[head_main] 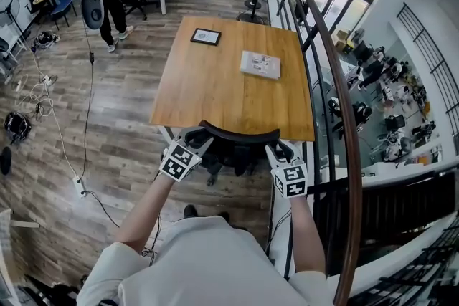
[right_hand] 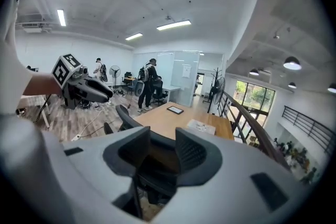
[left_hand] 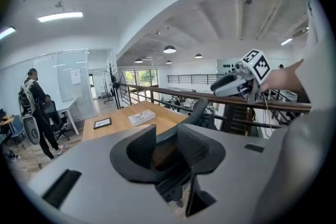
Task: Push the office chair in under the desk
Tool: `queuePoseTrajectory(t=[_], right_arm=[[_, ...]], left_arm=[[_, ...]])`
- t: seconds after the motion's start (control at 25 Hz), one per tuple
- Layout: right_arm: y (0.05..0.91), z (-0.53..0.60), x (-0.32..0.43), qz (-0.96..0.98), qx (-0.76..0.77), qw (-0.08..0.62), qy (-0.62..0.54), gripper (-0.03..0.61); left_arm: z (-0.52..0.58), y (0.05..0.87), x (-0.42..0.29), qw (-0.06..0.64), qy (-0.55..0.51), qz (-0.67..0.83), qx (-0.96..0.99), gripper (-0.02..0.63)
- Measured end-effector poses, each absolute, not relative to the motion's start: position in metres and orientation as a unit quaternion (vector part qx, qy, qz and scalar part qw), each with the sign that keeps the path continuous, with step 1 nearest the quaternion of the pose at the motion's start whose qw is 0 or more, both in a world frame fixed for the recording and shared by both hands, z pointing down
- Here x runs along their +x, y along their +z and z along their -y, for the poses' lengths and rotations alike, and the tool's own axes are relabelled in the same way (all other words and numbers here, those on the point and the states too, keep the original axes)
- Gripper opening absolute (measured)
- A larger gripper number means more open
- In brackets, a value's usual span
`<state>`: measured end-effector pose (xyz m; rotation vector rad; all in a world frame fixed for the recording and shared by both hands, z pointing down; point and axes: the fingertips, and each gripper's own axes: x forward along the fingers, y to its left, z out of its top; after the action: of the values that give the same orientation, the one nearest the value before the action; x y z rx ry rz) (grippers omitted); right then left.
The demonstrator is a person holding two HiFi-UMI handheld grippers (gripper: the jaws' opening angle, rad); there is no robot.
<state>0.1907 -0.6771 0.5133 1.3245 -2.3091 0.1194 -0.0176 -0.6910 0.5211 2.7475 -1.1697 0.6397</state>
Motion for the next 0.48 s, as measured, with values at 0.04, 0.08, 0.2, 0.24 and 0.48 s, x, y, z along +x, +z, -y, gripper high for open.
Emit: queuePoseTrajectory(t=[0.04,0.08,0.2,0.24,0.48], right_arm=[[0.511,0.676,0.189,0.843,0.485,0.228,0.043,0.151],[0.508,0.675,0.188,0.844,0.486,0.220,0.042,0.148],[0.501,0.672,0.187,0.845,0.496,0.198,0.042,0.122],[0.499,0.671,0.188,0.844,0.499,0.192,0.044,0.114],[0.488,0.668,0.191,0.836,0.520,0.168,0.042,0.077]], left_arm=[[0.690,0.519,-0.019,0.045,0.203,0.388,0.898,0.118],[0.689,0.516,-0.019,0.045,0.198,0.392,0.897,0.112],[0.687,0.511,-0.020,0.048,0.181,0.400,0.897,0.101],[0.686,0.510,-0.021,0.051,0.174,0.404,0.897,0.092],[0.682,0.502,-0.027,0.066,0.146,0.415,0.895,0.028]])
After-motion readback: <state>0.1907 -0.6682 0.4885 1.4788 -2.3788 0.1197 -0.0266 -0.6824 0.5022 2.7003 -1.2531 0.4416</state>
